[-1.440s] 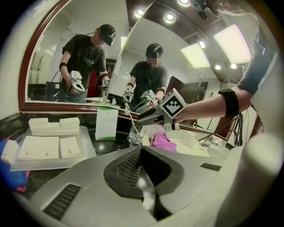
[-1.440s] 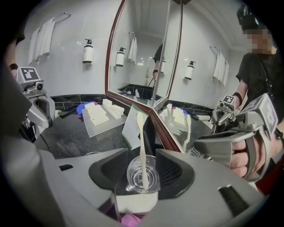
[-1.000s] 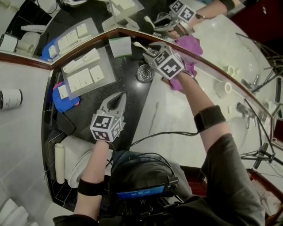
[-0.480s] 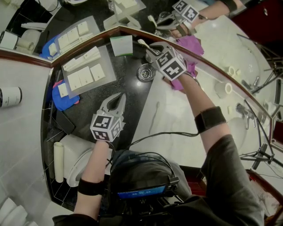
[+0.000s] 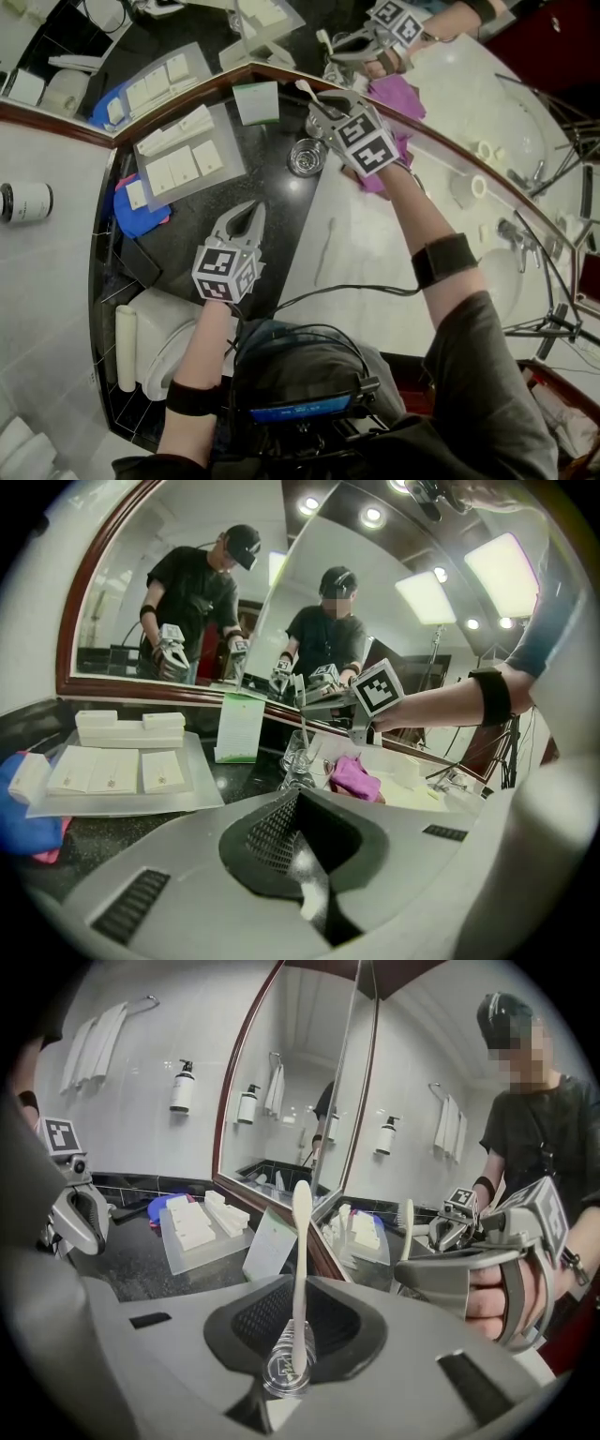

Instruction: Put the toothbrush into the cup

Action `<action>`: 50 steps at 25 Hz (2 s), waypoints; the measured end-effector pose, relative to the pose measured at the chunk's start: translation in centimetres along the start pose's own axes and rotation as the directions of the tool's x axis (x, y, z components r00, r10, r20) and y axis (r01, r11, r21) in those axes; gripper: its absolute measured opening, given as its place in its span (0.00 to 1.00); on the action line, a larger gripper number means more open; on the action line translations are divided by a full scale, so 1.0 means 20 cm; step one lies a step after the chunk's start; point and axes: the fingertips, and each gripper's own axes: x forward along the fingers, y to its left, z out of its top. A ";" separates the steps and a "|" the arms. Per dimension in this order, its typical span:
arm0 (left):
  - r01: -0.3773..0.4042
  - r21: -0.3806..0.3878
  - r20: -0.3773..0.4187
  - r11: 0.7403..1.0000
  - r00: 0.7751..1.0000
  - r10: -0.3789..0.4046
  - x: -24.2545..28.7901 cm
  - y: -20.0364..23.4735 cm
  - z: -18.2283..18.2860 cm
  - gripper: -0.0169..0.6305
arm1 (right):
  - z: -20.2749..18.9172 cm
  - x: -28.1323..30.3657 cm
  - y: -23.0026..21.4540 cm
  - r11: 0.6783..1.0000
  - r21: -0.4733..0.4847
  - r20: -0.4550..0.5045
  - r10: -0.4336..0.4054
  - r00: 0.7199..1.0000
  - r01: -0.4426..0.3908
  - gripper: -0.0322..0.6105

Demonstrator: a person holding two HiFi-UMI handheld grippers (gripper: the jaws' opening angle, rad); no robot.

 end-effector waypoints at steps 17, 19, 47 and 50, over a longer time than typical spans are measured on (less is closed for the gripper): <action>-0.005 0.072 0.059 0.997 0.998 0.001 -0.12 -0.17 0.08 0.03 | 0.32 -0.57 -0.05 0.985 0.138 0.226 -0.128 0.966 0.099 0.16; -0.008 0.089 0.072 0.996 0.997 0.001 -0.13 -0.19 0.11 0.03 | 0.34 -0.67 -0.02 0.979 0.177 0.244 -0.141 0.959 0.099 0.16; 0.114 0.245 0.025 0.963 0.992 -0.124 -0.40 -0.60 0.06 0.03 | -0.52 -1.42 0.82 0.682 0.709 0.006 -0.261 0.965 0.179 0.15; 0.126 0.252 0.003 0.959 0.991 -0.131 -0.40 -0.60 0.04 0.03 | -0.66 -1.37 0.93 0.641 0.745 -0.053 -0.217 0.975 0.183 0.15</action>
